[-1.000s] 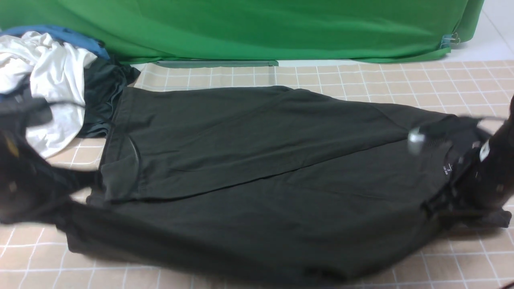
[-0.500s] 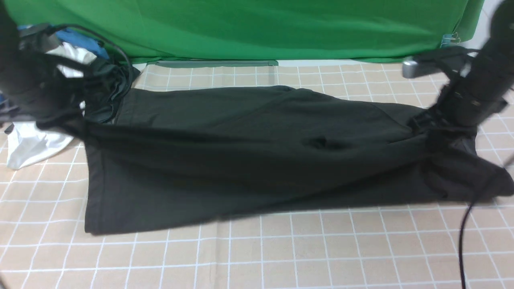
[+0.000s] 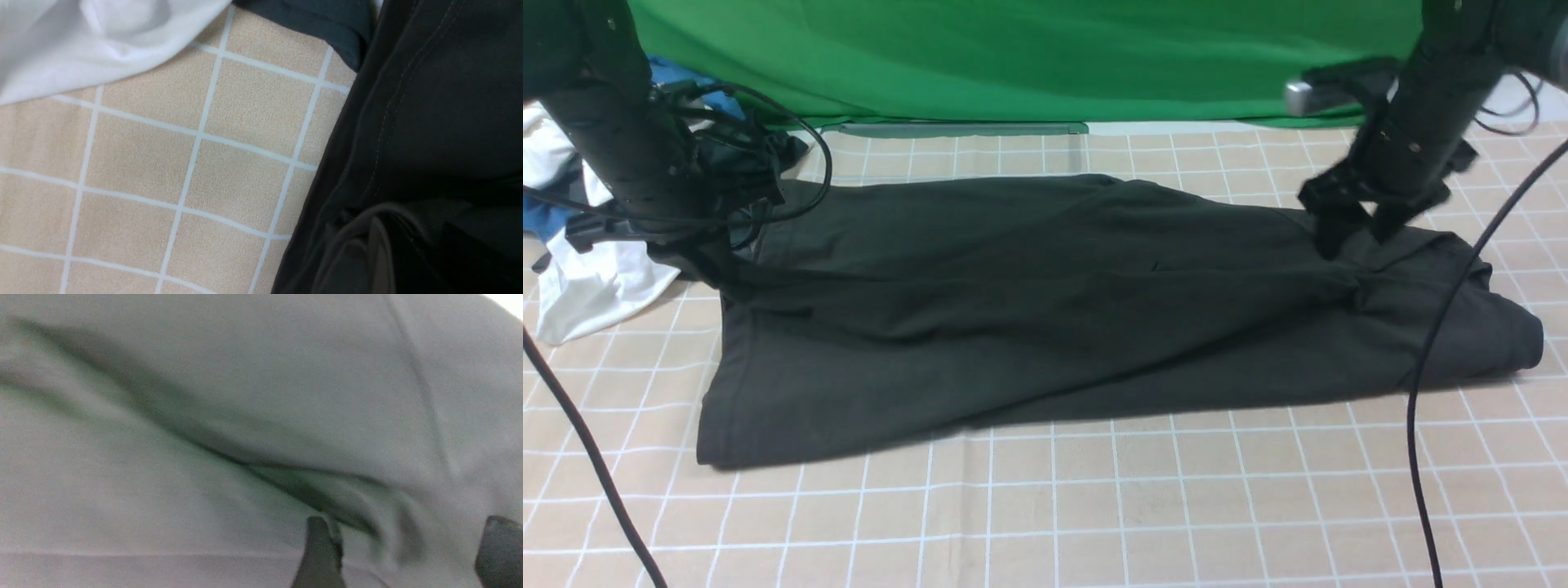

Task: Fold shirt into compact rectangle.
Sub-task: 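Fold the black garment in half by bringing its near edge over to the far edge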

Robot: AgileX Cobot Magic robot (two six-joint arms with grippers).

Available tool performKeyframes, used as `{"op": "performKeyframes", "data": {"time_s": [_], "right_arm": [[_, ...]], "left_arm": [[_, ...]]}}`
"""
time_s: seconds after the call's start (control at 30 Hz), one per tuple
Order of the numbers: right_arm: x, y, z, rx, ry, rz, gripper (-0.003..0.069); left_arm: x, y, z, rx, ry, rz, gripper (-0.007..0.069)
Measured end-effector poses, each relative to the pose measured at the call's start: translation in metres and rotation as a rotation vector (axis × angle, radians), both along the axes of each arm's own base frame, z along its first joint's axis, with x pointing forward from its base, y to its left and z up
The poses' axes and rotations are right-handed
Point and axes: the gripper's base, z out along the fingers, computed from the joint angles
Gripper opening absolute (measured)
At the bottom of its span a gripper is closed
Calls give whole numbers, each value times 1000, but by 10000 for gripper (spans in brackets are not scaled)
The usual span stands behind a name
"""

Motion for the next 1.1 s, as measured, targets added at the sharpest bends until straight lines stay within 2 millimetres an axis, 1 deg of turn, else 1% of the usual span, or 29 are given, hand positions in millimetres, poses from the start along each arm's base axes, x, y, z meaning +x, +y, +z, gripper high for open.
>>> {"op": "performKeyframes", "data": {"time_s": [0.07, 0.1, 0.17, 0.27, 0.3, 0.33, 0.43, 0.5, 0.77, 0.83, 0.87, 0.9, 0.93, 0.97, 1.03, 1.07, 1.1], "right_arm": [[0, 21, 5, 24, -47, 93, 527], [0, 26, 5, 27, -52, 111, 526], [1, 50, 3, 40, -108, 190, 510], [3, 78, -11, 51, -152, 262, 495], [4, 84, -19, 51, -149, 273, 493], [4, 85, -20, 50, -147, 277, 492], [4, 94, -40, 43, -111, 294, 490], [3, 97, -45, 40, -88, 303, 490], [-8, 112, -47, 31, -39, 356, 490], [-9, 114, -48, 25, -43, 376, 475], [-8, 115, -49, 23, -49, 381, 449], [-8, 115, -50, 21, -55, 382, 404], [-7, 116, -50, 21, -60, 381, 379], [-6, 116, -52, 19, -68, 380, 304], [-4, 116, -55, 16, -79, 380, 115], [-3, 116, -56, 15, -81, 379, 85], [-3, 116, -56, 15, -81, 379, 77]], "left_arm": [[1, 0, 1, -1, -4, 0, 21], [1, 0, 1, -1, -4, 0, 21], [1, 0, 1, -2, -4, 0, 21], [1, 0, 1, -1, -4, -2, 21], [1, 0, 1, -1, -4, -3, 21], [1, 0, 1, -1, -4, -3, 21], [1, 0, 1, 1, -4, -12, 21], [1, 0, 1, 1, -4, -14, 21], [1, 0, 1, 4, -5, -31, 21], [1, 0, 1, 4, -5, -33, 21], [1, 0, 1, 4, -5, -33, 21], [1, 0, 1, 4, -5, -33, 21], [1, 0, 1, 3, -5, -33, 21], [1, -1, 1, -2, -5, -31, 21], [1, -2, 2, -18, -7, -26, 21], [1, -3, 2, -28, -8, -23, 21], [1, -3, 3, -32, -7, -23, 21]]}}
